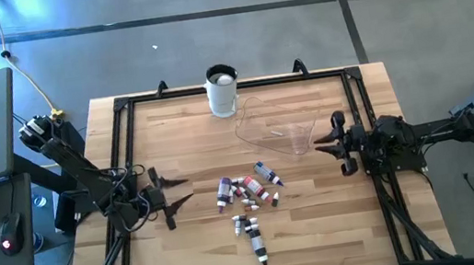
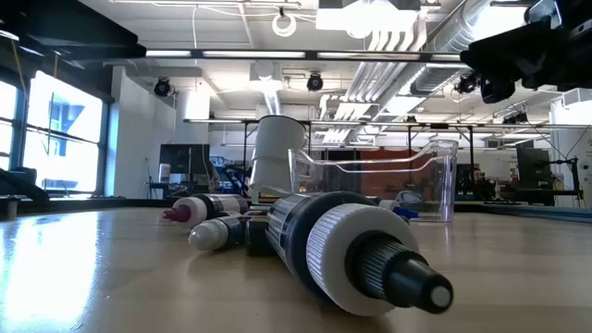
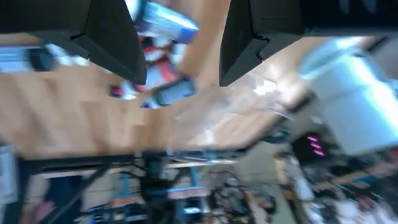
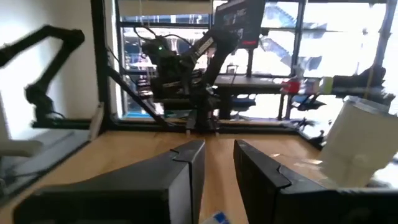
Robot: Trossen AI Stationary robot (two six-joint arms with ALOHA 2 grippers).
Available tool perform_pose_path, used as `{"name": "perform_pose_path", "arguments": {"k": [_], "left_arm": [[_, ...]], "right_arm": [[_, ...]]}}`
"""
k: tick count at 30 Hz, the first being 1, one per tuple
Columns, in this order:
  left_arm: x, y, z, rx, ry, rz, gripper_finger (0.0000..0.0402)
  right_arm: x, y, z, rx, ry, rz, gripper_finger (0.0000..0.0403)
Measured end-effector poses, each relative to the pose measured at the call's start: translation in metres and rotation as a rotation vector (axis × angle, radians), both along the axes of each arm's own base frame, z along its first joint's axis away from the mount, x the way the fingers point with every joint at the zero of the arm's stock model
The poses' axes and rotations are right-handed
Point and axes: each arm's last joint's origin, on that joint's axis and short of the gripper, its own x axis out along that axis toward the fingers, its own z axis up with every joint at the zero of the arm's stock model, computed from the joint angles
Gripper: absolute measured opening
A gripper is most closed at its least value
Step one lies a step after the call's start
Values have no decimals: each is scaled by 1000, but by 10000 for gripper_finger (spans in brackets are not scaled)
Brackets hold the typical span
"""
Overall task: Pick & Place food coloring
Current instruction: Put the large purple food coloring bottle into the transparent container
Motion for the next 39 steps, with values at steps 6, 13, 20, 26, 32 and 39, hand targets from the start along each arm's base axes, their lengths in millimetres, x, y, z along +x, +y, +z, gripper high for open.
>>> {"name": "perform_pose_path", "arguments": {"k": [6,13,20,26,32,39], "left_arm": [[-1,4,2,19,-37,135,199],[-2,6,3,35,-54,211,199],[-2,6,3,37,-57,221,199],[-3,7,3,48,-68,271,199],[-3,7,3,47,-68,271,199],[-3,7,3,48,-68,271,199]], "right_arm": [[-1,-2,6,-214,-59,-101,78],[-3,-3,12,-253,-118,-137,78],[-5,3,21,-184,-236,64,78],[5,4,29,-126,-284,95,84],[40,6,61,-126,-249,119,106],[102,11,100,-302,-189,13,119]]}}
